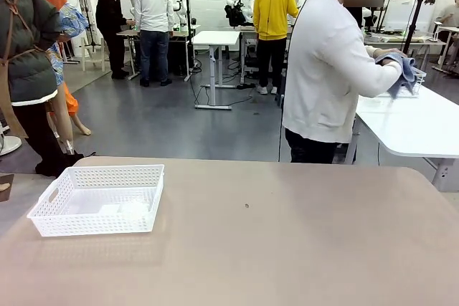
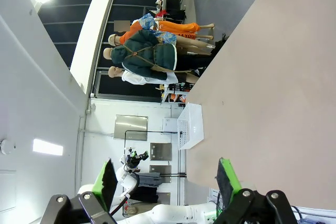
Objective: Clean and organize the cups into the basket.
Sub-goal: Pick up the Organizing basket and move it to the center of the table, then pick up the Reusable plastic cup from the right side of the table and place it inside the Organizing basket.
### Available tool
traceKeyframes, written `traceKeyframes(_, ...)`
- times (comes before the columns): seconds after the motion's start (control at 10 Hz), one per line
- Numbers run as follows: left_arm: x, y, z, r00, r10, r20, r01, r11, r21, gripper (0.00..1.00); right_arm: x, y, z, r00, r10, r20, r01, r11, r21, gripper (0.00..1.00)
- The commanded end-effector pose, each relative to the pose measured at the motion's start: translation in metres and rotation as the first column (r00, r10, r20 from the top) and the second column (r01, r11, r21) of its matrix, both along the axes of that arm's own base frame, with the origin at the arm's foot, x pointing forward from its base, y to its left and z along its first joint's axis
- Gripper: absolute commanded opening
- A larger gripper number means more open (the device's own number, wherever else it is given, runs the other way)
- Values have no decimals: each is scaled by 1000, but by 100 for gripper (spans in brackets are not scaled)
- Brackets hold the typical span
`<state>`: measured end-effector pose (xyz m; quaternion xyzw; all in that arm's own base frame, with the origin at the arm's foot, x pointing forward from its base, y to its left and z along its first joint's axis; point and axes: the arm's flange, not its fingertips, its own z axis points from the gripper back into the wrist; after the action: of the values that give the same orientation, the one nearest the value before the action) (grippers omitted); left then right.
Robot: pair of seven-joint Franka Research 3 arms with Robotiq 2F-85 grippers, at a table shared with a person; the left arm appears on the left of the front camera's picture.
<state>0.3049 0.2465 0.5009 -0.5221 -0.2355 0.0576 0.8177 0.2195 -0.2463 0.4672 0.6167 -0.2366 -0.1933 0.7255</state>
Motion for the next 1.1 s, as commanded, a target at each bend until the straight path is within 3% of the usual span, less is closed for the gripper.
traceKeyframes(0.0, 1, 0, 1, 1000, -9, 6, 9, 1000, -3, 100, 1, -1, 0, 1000, 3, 19, -3, 1000, 1, 100)
traceKeyframes(1.0, 1, 0, 1, 1000, -9, 6, 9, 1000, -3, 100, 1, -1, 0, 1000, 3, 19, -3, 1000, 1, 100)
